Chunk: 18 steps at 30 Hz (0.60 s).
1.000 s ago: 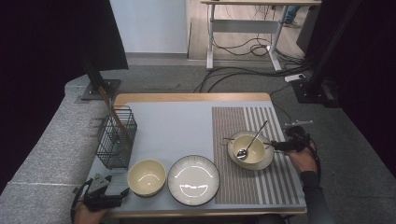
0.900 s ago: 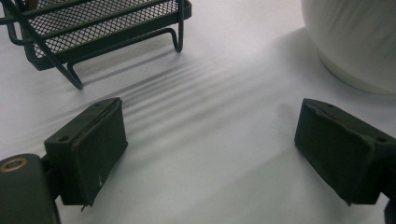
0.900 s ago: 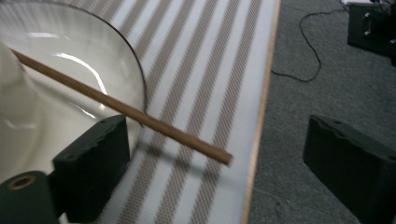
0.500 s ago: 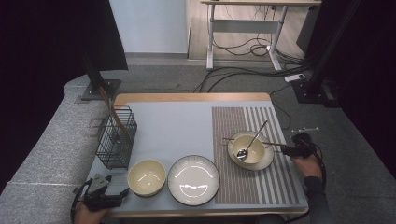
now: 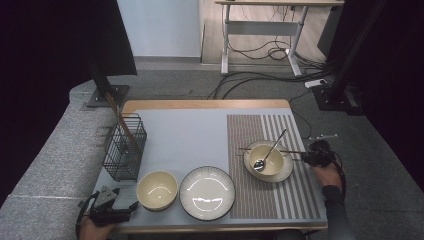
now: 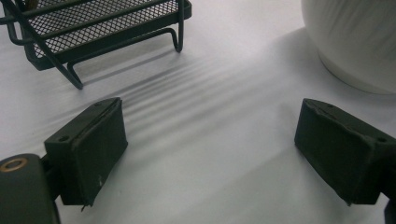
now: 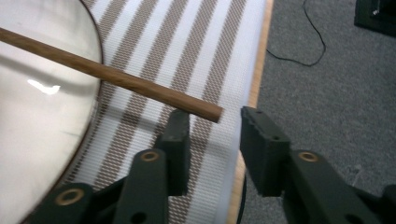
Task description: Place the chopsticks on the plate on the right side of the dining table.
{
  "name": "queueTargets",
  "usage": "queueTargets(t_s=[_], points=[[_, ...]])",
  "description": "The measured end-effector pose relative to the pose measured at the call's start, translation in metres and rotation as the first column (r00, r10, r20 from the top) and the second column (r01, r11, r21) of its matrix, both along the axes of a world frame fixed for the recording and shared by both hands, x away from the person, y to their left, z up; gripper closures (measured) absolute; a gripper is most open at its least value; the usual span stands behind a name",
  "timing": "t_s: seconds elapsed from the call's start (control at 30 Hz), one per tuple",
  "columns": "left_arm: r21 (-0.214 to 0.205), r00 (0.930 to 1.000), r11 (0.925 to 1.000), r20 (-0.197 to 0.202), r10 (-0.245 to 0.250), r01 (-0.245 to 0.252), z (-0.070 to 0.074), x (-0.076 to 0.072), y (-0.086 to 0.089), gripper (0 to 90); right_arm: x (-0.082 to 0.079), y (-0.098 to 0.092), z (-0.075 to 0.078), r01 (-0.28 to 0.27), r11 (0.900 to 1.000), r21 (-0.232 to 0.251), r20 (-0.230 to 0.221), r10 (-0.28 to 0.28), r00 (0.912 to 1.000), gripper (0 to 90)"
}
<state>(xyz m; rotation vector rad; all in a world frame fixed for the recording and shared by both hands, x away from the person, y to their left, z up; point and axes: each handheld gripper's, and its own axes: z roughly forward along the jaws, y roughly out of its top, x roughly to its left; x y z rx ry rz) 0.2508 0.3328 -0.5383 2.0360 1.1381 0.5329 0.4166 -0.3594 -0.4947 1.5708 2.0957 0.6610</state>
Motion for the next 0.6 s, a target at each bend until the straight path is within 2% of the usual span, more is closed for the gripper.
queueTargets(t_s=[0.13, 0.6], points=[[0.000, 1.0000, 1.0000, 0.000, 0.000, 0.000, 0.000, 0.000, 0.000, 8.8, 0.003, 0.007, 0.003, -0.012, 0.9999, -0.008, 0.001, 0.012, 0.9999, 69.4], [0.000, 1.0000, 1.0000, 0.000, 0.000, 0.000, 0.000, 0.000, 0.000, 8.8, 0.011, 0.022, 0.003, -0.047, 0.9988, -0.009, 0.002, 0.047, 0.9989, 68.0]])
